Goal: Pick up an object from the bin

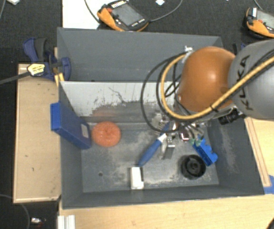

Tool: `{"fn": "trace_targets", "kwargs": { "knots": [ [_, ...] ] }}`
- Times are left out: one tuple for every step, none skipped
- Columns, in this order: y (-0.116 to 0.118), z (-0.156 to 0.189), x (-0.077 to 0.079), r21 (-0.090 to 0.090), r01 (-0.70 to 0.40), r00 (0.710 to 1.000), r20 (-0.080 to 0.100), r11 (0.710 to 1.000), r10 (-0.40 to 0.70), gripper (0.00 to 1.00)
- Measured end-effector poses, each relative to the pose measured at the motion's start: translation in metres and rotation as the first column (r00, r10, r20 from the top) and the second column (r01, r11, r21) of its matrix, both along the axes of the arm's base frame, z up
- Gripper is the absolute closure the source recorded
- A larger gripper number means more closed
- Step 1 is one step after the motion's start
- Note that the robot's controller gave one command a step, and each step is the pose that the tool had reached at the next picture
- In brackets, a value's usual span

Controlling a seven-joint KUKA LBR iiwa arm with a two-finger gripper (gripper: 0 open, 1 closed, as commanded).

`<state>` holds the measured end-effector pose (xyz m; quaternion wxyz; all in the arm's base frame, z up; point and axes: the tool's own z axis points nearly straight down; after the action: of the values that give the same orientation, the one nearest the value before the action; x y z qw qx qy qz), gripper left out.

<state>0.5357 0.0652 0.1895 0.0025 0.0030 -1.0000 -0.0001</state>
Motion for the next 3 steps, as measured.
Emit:
{"fn": "trace_targets", "kwargs": {
  "knots": [
    [0.000, 0.005, 0.002, 0.001, 0.003, 1.000, 0.008, 1.000, -0.003, 0.00],
    [-0.059, -0.097, 0.048, 0.000, -0.208, 0.978, 0.011, 0.978, 0.208, 0.00],
    [-0.063, -0.119, 0.052, 0.001, -0.254, 0.967, 0.012, 0.967, 0.254, 0.00]
  ]
}}
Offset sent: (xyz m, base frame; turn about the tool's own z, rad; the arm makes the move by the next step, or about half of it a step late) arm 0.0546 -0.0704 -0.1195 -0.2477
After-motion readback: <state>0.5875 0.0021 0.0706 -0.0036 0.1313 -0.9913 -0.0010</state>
